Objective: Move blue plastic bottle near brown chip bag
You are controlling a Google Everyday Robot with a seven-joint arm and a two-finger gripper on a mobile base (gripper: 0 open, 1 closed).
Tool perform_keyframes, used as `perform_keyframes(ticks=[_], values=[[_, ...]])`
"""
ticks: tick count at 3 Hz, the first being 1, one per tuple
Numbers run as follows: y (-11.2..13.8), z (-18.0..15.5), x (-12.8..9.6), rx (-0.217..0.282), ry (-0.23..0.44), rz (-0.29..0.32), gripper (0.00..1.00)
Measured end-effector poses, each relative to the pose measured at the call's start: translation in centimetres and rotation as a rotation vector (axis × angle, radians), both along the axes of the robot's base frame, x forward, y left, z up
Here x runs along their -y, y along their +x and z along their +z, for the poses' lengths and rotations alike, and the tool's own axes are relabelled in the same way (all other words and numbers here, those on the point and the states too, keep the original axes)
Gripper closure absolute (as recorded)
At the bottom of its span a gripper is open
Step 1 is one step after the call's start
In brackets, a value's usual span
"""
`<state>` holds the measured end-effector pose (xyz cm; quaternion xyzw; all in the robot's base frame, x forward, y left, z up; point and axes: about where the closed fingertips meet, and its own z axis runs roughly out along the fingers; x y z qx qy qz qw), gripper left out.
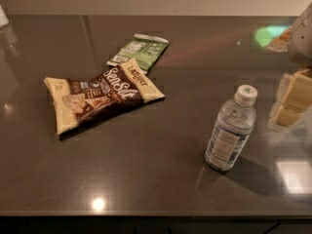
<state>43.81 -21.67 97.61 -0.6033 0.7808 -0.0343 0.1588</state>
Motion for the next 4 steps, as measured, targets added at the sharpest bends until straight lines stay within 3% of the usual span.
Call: perform_keyframes(ticks=[1, 2, 4], values=[[0.0, 0.0, 0.0, 0.000, 0.000, 0.000, 0.00], [-0.5, 0.0, -0.3, 0.001, 0.058, 0.013, 0.00], [-3.9, -1.4, -2.4, -0.039, 0.295, 0.089, 0.00]])
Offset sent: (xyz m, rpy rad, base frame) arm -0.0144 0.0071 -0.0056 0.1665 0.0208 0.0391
